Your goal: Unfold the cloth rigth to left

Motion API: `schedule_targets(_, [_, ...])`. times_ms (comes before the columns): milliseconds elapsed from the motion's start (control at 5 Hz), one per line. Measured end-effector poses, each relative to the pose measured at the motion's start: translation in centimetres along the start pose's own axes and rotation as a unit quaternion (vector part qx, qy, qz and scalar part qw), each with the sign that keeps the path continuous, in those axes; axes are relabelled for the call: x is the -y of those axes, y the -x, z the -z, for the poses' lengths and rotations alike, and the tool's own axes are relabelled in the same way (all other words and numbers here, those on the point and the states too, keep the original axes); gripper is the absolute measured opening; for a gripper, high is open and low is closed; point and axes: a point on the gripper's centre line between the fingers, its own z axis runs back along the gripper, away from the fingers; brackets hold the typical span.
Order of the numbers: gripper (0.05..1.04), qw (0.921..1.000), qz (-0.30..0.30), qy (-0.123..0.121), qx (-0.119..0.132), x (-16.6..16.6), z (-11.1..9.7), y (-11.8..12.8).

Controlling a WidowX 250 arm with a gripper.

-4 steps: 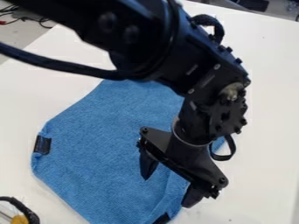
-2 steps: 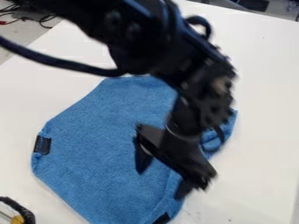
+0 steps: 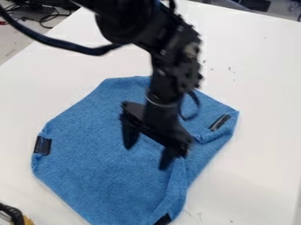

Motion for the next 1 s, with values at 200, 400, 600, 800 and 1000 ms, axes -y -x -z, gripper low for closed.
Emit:
schedule_targets(200, [1.000, 0.9995, -0.027, 0.004, 0.017, -3.3, 1.3, -0.3])
schedule_targets(400, [1.000, 0.9983, -0.048, 0.011, 0.032, -5.9, 2.9, 0.5])
schedule_targets(600, [1.001, 0.9962, -0.075, 0.018, 0.039, -8.6, 4.5, 1.9])
schedule_targets(800, [1.001, 0.9953, -0.081, 0.027, 0.047, -9.5, 5.0, 2.1])
schedule_targets(1000, [1.001, 0.9951, -0.082, 0.028, 0.047, -10.3, 5.5, 2.6])
